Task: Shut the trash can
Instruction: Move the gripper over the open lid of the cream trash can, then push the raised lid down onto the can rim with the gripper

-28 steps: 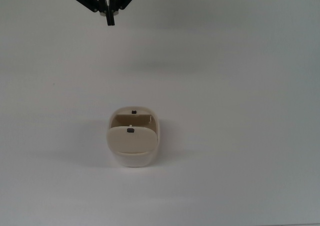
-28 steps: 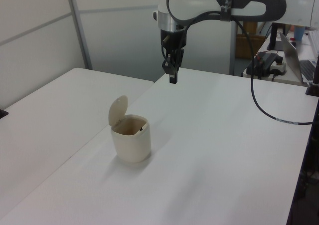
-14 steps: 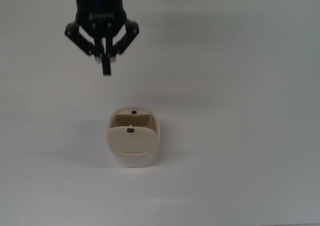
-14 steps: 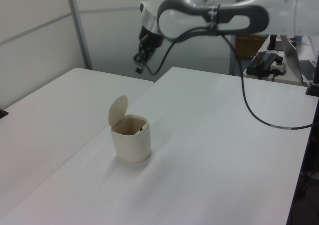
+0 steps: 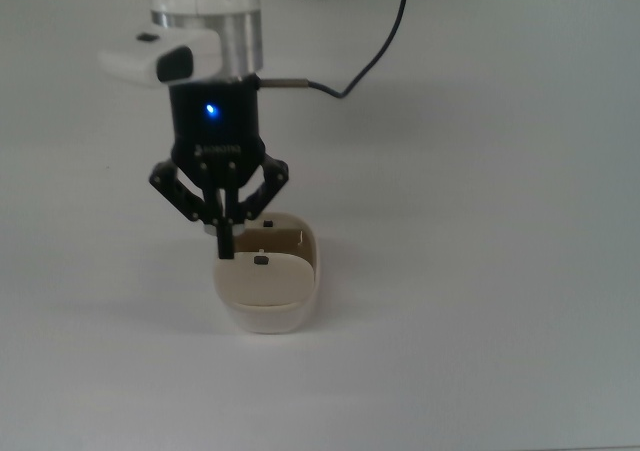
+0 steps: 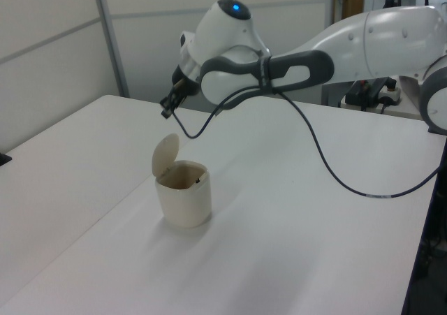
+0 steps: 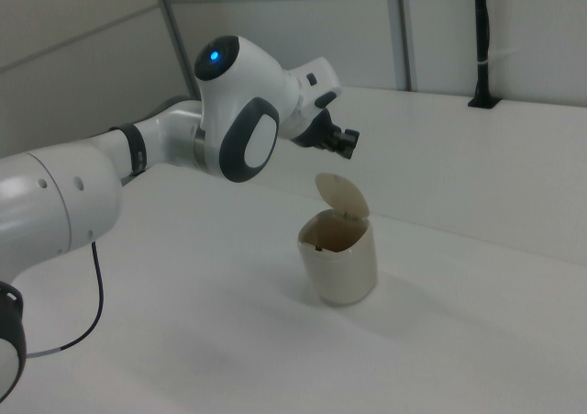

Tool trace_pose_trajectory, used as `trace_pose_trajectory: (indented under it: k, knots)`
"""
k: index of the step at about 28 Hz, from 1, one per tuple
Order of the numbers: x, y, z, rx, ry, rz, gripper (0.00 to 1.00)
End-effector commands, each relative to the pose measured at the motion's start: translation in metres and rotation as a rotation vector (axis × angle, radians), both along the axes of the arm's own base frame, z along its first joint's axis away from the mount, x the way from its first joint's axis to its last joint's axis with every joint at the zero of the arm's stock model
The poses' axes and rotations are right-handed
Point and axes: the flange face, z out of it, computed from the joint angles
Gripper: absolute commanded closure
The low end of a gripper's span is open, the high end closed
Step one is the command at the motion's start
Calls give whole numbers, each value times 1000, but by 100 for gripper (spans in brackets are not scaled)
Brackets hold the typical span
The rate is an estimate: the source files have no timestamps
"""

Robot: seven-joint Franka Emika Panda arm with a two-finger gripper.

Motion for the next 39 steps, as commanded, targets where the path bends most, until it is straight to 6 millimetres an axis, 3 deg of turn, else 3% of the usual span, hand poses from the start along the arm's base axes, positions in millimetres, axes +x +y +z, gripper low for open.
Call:
trace_pose_trajectory:
  k: [1,11,28,39]
  knots:
    - [7,22,-20,17,8,7,100]
    - [4,26,-44,14,123,10,100]
    - [-12,10,-79,-34,392,-8,100]
    - [-12,15,-125,-64,471,5,100]
